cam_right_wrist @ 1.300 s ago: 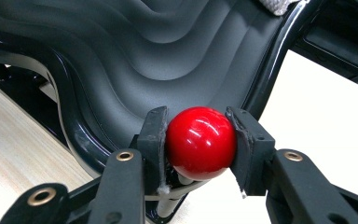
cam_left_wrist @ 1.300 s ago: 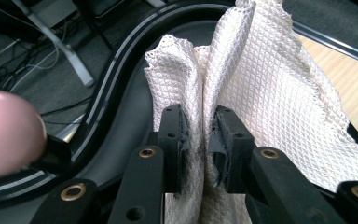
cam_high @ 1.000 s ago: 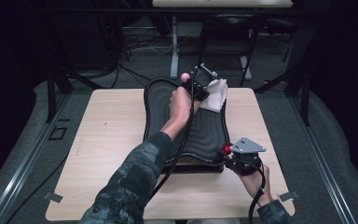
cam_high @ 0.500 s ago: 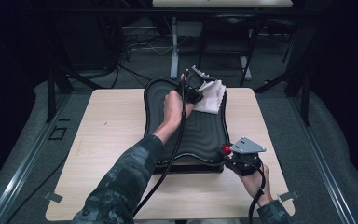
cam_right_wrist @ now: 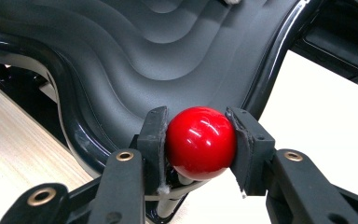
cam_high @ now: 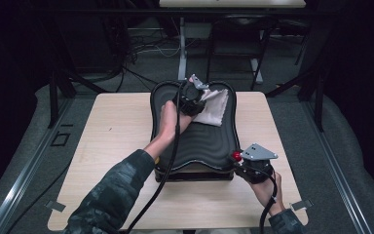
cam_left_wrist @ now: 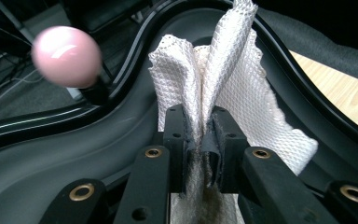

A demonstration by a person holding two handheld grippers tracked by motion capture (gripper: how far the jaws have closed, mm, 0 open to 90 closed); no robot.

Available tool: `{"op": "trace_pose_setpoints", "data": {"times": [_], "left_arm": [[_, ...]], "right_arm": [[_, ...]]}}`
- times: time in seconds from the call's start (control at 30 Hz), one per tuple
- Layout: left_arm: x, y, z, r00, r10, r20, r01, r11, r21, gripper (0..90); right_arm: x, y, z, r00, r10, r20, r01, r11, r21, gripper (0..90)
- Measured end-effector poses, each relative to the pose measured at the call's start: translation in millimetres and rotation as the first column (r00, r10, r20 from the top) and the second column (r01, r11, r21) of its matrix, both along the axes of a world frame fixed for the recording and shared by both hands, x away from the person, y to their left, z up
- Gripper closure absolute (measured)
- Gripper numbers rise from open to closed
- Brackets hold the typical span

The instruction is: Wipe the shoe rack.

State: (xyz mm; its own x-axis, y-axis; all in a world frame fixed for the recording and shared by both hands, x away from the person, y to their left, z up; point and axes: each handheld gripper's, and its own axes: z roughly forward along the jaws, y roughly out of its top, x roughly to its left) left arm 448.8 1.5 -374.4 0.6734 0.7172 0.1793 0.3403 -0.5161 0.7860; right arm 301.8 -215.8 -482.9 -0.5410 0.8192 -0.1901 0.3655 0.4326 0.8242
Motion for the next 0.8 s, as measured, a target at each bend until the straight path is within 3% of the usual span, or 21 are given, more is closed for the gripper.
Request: {"op": "trace_pose_setpoints", "data": {"times": [0.23, 0.47, 0.6, 0.8], "left_arm": [[0.0, 15.2, 24.3, 0.998, 0.033, 0.054, -0.031, 0.9991, -0.027, 78.0], [13.4, 25.0, 54.4, 0.9845, 0.122, 0.126, -0.112, 0.9899, -0.087, 77.6], [25.8, 22.3, 59.7, 0.9822, 0.148, 0.115, -0.138, 0.9858, -0.096, 77.5], [40.3, 14.6, 50.0, 0.9835, 0.165, 0.075, -0.16, 0.985, -0.064, 77.2]], "right_arm": [[0.0, -0.1, 0.0, 1.0, 0.001, 0.001, -0.001, 1.0, -0.002, 60.2], [0.0, 0.0, 0.0, 1.0, -0.001, 0.001, 0.001, 1.0, -0.002, 60.2], [-0.1, 0.0, 0.0, 1.0, -0.001, 0.001, 0.001, 1.0, -0.001, 60.2], [0.0, -0.3, -0.1, 1.0, 0.002, 0.002, -0.002, 1.0, -0.002, 60.2]]}}
